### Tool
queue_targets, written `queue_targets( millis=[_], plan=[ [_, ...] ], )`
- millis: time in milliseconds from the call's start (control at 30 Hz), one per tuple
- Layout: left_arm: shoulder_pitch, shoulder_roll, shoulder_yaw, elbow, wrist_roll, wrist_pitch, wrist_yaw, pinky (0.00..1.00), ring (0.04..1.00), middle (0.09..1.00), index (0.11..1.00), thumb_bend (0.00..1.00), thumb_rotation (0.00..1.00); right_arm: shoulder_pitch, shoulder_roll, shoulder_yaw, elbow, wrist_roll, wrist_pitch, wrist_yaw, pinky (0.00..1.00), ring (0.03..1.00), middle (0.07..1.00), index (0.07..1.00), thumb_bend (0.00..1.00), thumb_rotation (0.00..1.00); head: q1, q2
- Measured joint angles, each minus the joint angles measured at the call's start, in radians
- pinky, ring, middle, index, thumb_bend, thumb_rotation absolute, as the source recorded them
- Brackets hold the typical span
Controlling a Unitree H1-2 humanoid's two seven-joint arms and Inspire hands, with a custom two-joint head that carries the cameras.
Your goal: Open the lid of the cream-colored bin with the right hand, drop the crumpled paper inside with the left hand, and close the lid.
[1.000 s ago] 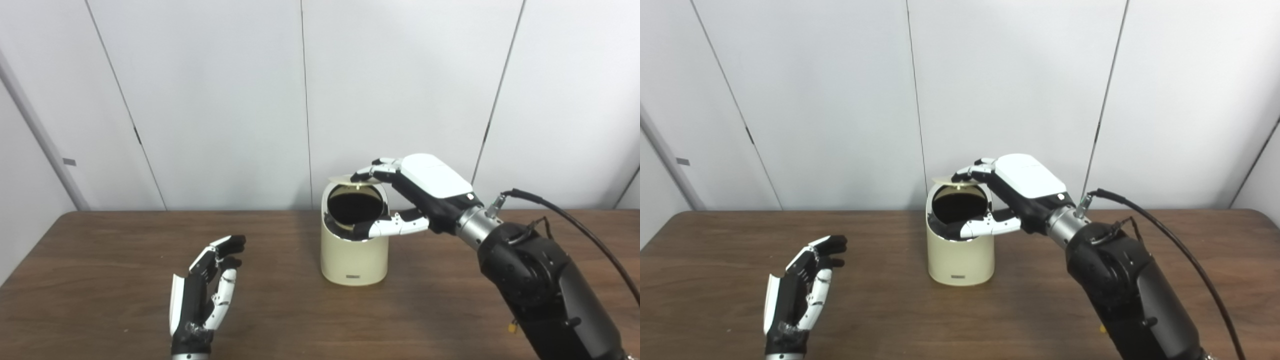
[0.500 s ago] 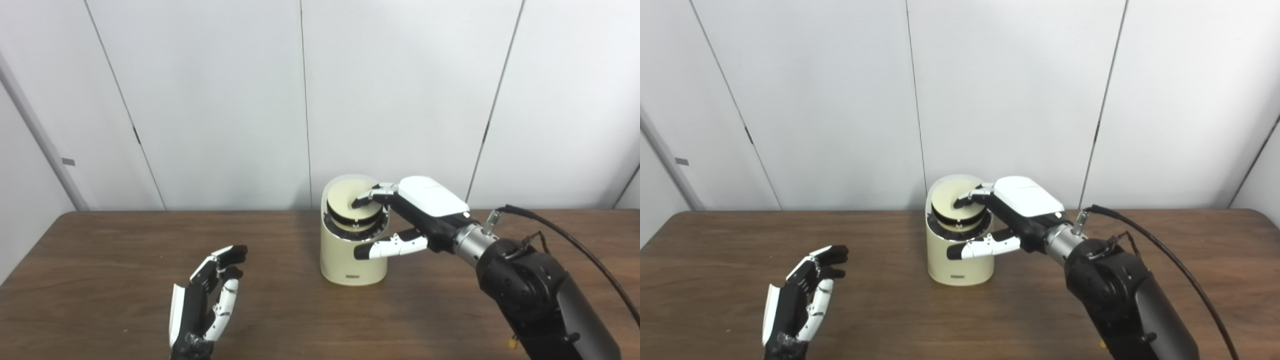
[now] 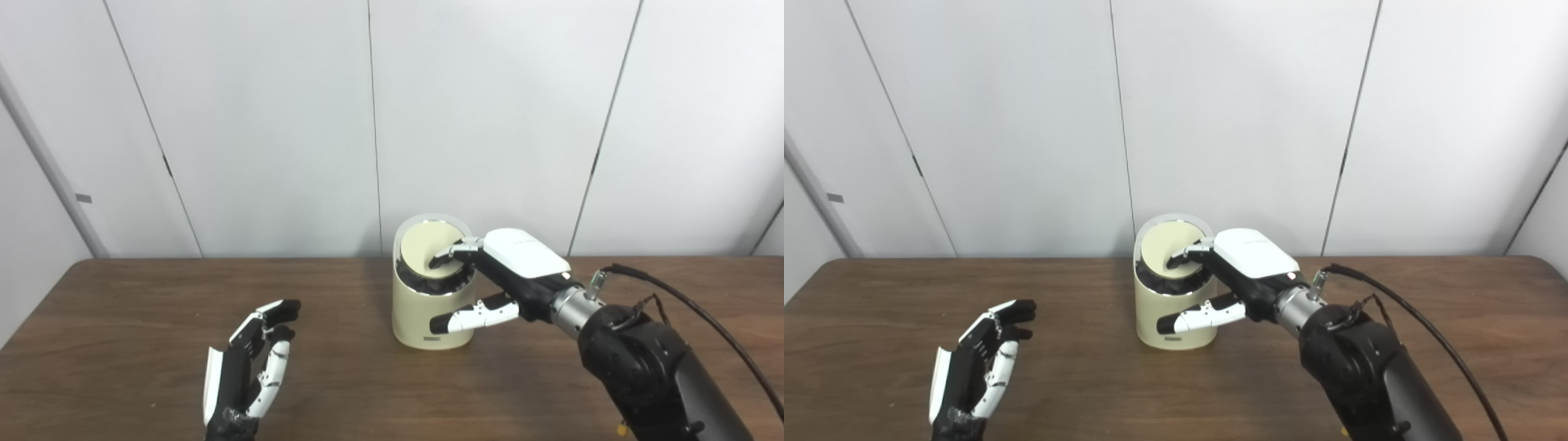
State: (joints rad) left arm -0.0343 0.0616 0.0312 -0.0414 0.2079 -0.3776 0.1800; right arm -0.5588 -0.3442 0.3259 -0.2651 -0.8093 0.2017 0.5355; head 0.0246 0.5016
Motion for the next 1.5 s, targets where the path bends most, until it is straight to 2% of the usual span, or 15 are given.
queue_targets(
  millis=[167,600,933,1200,1367,1500],
  plan=[
    [0.001,0.0,0.002,0.0,-0.002,0.006,-0.001,0.63,0.727,0.737,0.708,0.31,0.67,0.0,0.0,0.007,0.0,-0.009,-0.004,-0.001,0.87,0.88,0.792,0.769,0.88,0.91,-0.002,0.0],
    [0.001,0.0,0.003,-0.004,0.001,0.008,-0.003,0.63,0.729,0.734,0.704,0.28,0.66,0.0,-0.002,0.035,0.0,-0.052,-0.01,-0.001,0.89,0.875,0.794,0.761,0.94,0.95,0.002,0.0],
    [0.001,0.0,0.005,-0.004,-0.001,0.009,-0.003,0.63,0.729,0.737,0.706,0.28,0.64,0.0,-0.002,0.047,0.001,-0.099,-0.004,-0.001,0.89,0.89,0.806,0.763,0.92,0.95,-0.002,-0.003],
    [0.001,0.0,0.008,-0.004,-0.006,0.009,-0.016,0.63,0.73,0.739,0.708,0.31,0.65,0.027,0.011,0.011,0.001,-0.054,-0.012,-0.039,0.89,0.889,0.8,0.768,0.88,0.88,-0.005,-0.008],
    [0.001,0.0,0.012,-0.003,-0.005,0.009,-0.016,0.62,0.722,0.734,0.71,0.29,0.63,0.029,0.017,-0.017,-0.003,-0.034,-0.011,-0.045,0.94,0.928,0.818,0.802,0.87,0.96,-0.009,-0.012],
    [0.001,0.0,0.012,0.0,-0.004,0.009,-0.017,0.62,0.719,0.734,0.711,0.28,0.63,0.026,0.018,-0.044,-0.036,-0.03,-0.004,-0.044,0.93,0.924,0.824,0.82,0.9,0.99,-0.011,-0.015]
  ],
)
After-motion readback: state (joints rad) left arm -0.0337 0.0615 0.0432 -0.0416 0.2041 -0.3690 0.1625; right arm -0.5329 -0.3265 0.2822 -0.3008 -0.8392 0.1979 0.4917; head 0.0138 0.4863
